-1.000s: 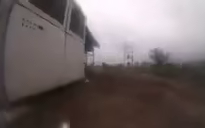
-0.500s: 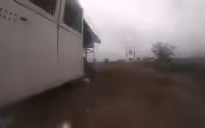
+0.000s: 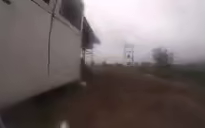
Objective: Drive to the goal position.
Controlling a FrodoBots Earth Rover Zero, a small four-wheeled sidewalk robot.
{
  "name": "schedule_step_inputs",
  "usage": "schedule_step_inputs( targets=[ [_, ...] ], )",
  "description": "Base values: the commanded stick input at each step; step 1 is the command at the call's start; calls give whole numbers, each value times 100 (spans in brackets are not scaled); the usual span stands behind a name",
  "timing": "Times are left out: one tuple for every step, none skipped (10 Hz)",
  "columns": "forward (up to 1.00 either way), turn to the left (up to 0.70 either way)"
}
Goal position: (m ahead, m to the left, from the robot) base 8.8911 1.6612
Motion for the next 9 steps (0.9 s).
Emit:
schedule_step_inputs(
  targets=[
    [70, 0],
    [70, 0],
    [70, 0],
    [70, 0],
    [70, 0],
    [70, 0],
    [70, 0],
    [70, 0],
    [70, 0]
  ],
)
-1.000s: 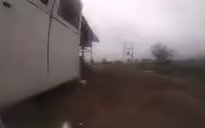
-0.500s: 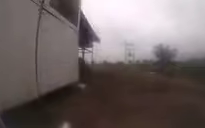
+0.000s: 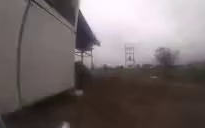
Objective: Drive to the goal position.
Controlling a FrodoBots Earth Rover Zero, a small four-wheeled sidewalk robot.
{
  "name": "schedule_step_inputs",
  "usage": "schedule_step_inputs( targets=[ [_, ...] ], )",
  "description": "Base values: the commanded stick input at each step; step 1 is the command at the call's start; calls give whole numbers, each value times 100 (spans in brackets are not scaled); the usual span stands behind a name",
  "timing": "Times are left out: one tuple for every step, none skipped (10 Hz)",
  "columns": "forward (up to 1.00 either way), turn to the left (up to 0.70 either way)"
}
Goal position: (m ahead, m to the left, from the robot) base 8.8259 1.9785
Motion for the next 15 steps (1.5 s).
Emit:
schedule_step_inputs(
  targets=[
    [70, 0],
    [70, 0],
    [70, 0],
    [70, 0],
    [70, -9],
    [70, -35],
    [70, -35],
    [70, -35],
    [70, -35],
    [70, -35],
    [70, -35],
    [70, -35],
    [70, -35],
    [70, -33],
    [70, -1]
  ],
)
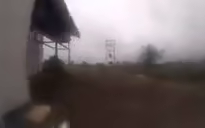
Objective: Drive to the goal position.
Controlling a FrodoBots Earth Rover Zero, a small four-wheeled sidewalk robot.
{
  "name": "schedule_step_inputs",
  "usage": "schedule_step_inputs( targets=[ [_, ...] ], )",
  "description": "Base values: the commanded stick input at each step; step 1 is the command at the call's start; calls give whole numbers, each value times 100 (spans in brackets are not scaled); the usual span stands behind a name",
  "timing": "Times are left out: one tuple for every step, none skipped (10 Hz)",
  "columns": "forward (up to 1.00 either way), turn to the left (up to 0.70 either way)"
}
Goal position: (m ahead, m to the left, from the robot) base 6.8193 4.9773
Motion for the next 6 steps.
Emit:
schedule_step_inputs(
  targets=[
    [70, 0],
    [70, 0],
    [70, 0],
    [70, 0],
    [70, 0],
    [70, 6]
  ],
)
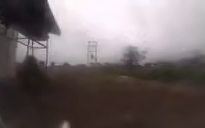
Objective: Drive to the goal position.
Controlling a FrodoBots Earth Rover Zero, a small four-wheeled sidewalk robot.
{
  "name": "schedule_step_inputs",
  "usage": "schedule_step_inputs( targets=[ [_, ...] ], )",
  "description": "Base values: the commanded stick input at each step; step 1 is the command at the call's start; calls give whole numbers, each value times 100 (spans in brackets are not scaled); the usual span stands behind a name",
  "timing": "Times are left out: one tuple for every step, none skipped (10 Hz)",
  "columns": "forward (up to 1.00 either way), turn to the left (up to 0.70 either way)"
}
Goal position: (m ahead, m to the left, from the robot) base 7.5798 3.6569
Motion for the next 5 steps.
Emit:
schedule_step_inputs(
  targets=[
    [70, 35],
    [70, 35],
    [70, 35],
    [70, 35],
    [70, 35]
  ],
)
